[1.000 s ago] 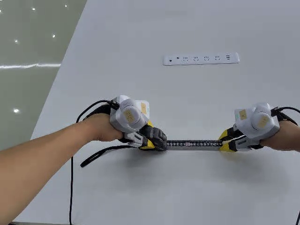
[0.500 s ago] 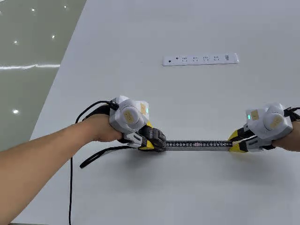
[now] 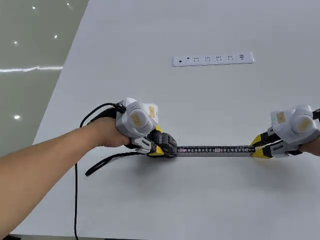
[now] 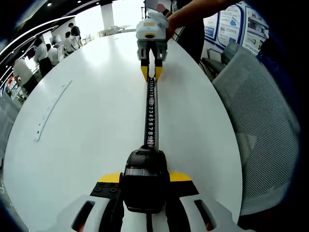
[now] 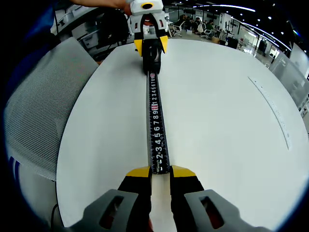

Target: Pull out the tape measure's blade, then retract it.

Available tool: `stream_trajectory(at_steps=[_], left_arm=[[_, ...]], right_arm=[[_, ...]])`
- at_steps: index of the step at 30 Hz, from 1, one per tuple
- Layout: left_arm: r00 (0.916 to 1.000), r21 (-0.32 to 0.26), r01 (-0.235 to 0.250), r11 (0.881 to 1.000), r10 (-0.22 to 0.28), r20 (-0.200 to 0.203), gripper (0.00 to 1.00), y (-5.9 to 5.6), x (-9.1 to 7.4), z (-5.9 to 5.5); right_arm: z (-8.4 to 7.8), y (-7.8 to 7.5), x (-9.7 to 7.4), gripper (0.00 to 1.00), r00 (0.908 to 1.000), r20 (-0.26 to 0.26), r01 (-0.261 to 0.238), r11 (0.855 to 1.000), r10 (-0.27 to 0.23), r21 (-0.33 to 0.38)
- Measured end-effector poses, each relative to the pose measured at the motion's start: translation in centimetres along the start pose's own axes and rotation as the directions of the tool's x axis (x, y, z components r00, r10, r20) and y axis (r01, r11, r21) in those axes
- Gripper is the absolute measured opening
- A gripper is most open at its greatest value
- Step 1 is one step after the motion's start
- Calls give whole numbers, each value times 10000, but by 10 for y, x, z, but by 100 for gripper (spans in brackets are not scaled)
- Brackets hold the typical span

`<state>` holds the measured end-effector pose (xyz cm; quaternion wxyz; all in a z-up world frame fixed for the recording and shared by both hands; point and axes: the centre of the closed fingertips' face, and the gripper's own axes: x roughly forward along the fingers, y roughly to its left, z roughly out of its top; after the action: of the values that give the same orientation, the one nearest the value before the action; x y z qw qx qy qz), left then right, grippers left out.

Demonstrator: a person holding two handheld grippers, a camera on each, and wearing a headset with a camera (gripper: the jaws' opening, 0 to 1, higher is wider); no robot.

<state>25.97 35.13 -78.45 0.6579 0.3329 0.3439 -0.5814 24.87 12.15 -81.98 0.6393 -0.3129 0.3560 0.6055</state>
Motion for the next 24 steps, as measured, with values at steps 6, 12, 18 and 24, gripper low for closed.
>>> stream_trajectory(at_steps=[6,12,18,24], left_arm=[[10000,-29,-7,10000,7,1,29,0,0,0],[10000,-10,8,10000,-8,2,29,1,0,0],[10000,39,9,10000,-9,32,29,1,1,0],[10000,176,51,9998,-52,72,30,0,2,2]], right_arm=[[-10,-2,-7,10,9999,-91,84,9999,-83,122],[-13,-3,-9,10,9999,-136,109,9998,-107,148],[-12,-3,-8,11,9996,-226,140,9999,-138,93],[-11,-2,-7,12,9996,-188,226,9997,-228,-104]])
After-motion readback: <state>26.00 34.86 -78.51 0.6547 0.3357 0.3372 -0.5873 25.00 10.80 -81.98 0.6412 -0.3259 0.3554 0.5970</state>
